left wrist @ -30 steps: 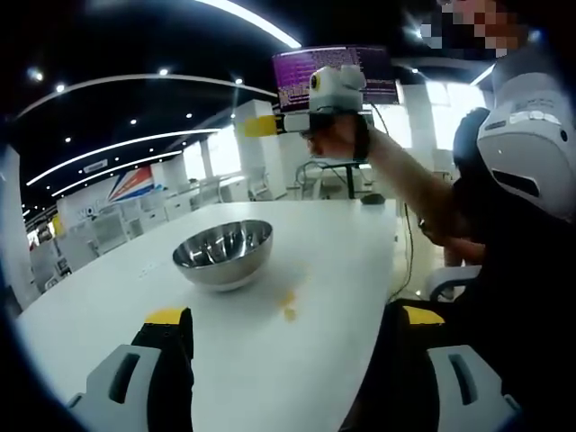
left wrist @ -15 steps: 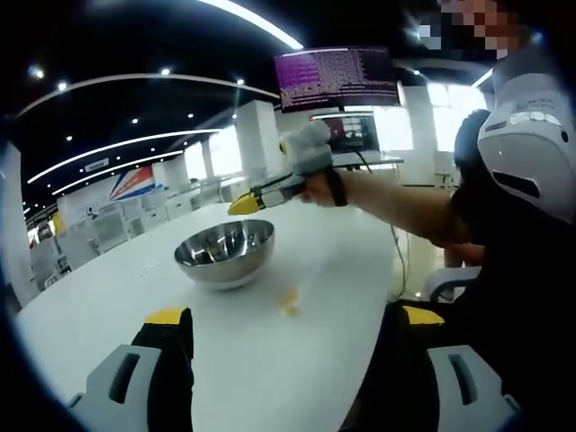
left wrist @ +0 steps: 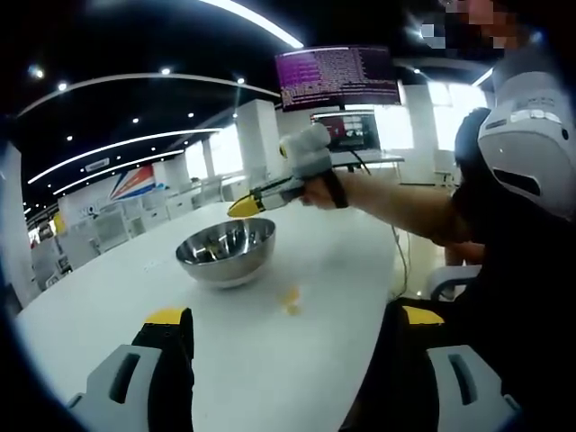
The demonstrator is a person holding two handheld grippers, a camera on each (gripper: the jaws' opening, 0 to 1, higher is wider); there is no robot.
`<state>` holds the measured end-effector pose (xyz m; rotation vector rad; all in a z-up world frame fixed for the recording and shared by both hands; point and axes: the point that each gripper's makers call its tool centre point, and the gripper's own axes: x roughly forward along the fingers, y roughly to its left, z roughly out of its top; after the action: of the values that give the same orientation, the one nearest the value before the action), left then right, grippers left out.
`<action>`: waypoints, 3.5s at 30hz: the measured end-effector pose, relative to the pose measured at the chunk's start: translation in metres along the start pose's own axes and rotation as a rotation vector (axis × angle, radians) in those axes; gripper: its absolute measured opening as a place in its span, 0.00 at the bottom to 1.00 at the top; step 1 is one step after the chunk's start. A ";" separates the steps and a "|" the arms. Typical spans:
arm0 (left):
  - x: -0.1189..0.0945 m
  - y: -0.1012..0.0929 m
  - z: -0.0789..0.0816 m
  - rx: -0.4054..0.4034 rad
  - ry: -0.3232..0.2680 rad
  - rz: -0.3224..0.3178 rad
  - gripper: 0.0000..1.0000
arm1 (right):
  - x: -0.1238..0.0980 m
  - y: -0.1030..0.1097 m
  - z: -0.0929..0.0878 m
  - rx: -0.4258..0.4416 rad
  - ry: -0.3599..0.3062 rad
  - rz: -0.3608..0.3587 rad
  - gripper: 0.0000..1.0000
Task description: Pick up the QQ candy scattered on the table and place it into the stainless steel bowl on the table
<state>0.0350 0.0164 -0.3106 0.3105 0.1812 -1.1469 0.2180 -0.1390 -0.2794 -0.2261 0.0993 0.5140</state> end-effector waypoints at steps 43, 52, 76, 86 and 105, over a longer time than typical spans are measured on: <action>-0.004 0.001 0.004 0.001 -0.004 0.015 0.93 | -0.077 0.029 0.115 -0.133 -0.254 -0.015 0.18; -0.005 0.000 0.003 0.000 -0.005 0.016 0.93 | -0.130 0.054 0.174 -0.189 -0.407 0.002 0.18; 0.001 0.001 0.005 0.000 -0.009 0.015 0.93 | -0.097 0.124 0.043 -0.166 -0.154 0.213 0.21; 0.004 0.000 0.007 0.005 -0.010 0.008 0.93 | -0.071 0.128 -0.024 -0.051 -0.038 0.232 0.21; 0.006 0.000 0.003 0.004 0.000 0.005 0.93 | -0.042 0.146 -0.107 0.041 0.127 0.269 0.17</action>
<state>0.0371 0.0100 -0.3097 0.3142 0.1784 -1.1428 0.1044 -0.0607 -0.4045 -0.2062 0.2660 0.7645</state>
